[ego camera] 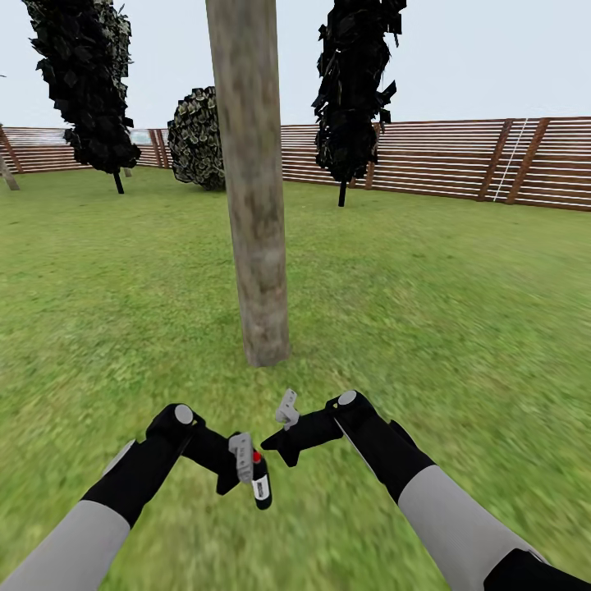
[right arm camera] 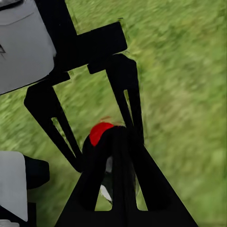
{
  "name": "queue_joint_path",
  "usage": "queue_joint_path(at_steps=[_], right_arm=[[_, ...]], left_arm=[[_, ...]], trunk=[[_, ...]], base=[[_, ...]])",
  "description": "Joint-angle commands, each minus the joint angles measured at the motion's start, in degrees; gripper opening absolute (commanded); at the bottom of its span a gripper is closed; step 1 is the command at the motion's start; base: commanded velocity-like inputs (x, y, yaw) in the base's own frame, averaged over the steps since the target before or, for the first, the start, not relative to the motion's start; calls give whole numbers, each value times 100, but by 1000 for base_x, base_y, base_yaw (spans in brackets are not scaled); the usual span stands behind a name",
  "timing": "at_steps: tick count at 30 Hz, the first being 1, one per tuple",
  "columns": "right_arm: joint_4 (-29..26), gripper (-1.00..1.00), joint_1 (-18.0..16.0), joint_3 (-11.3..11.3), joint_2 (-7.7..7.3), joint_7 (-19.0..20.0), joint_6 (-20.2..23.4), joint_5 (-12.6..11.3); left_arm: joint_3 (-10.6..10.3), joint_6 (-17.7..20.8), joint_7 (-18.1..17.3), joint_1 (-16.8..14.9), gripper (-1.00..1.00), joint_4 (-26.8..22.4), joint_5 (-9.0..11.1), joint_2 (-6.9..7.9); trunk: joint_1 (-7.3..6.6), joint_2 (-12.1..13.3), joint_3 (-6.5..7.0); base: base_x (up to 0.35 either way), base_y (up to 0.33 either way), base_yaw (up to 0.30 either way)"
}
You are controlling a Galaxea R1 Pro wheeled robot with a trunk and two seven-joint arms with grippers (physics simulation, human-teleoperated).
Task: In the garden, pick up the pesticide atomizer on the floor and spray pesticide onto both trees until each tree trunk is fully covered.
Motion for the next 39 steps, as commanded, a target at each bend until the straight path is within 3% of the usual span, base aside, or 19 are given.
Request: queue_joint_path(at_steps=[1,39], right_arm=[[-9,-100,-3,-6,2,26,40,29],[-8,-100,-3,-6,2,26,40,29]], left_arm=[[-8,56,-84,-9,-100,-10,-17,-2],[1,59,-158,-103,-100,35,-67,17]], trunk=[[-1,-2,-5],[-1,-2,-5]], base=[[0,0,0],[0,0,0]])
